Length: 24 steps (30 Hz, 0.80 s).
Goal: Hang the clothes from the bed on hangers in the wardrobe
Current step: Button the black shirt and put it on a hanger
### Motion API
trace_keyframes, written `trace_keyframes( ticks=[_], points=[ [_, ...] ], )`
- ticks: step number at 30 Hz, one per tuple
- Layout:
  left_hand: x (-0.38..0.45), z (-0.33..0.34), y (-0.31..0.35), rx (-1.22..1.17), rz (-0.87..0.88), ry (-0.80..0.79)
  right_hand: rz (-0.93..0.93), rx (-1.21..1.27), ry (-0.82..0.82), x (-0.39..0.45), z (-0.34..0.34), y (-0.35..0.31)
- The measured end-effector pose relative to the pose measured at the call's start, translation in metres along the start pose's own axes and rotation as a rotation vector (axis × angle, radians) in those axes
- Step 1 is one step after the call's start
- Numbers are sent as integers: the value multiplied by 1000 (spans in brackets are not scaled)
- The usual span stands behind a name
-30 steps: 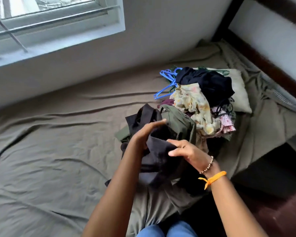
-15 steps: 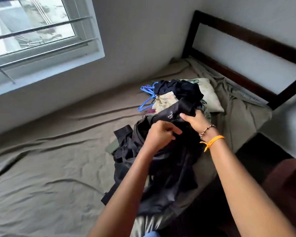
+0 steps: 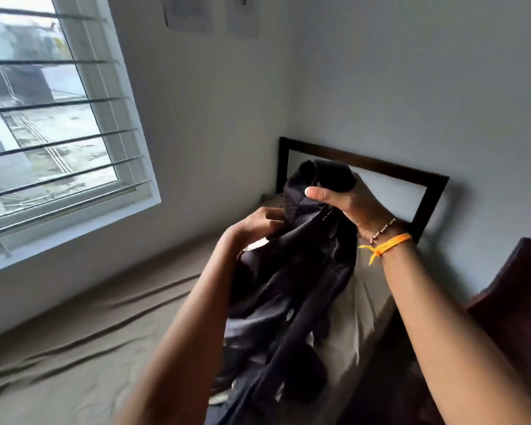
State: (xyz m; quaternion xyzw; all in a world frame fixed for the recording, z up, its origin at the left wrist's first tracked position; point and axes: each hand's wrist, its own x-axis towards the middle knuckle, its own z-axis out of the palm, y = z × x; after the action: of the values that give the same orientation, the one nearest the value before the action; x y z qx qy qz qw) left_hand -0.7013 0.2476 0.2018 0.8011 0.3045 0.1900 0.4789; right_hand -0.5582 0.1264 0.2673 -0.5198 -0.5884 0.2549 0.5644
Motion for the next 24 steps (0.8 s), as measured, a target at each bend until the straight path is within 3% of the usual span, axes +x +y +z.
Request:
trace_keyframes(
  ticks=[3, 7, 13, 15, 17, 20, 24],
  points=[
    [-32, 1, 29, -112, 35, -41, -43, 23, 153, -18, -24, -30],
    [-65, -2, 62, -27, 38, 22, -80, 62, 276, -39, -46, -65],
    [-88, -15, 142, 190, 180, 618, -153, 6, 490, -63, -68, -126],
    [-96, -20, 175, 18, 220, 749, -183, -152, 617, -66, -79, -142],
    [-103, -21, 203, -151, 253, 791, -180, -468, 678, -70, -89, -157],
    [-111, -18, 231, -278, 293, 795, -98, -986, 597, -77, -97, -170],
    [-127, -6, 249, -172, 453, 1063, -60, -1130, 676, -90, -90, -181]
  ],
)
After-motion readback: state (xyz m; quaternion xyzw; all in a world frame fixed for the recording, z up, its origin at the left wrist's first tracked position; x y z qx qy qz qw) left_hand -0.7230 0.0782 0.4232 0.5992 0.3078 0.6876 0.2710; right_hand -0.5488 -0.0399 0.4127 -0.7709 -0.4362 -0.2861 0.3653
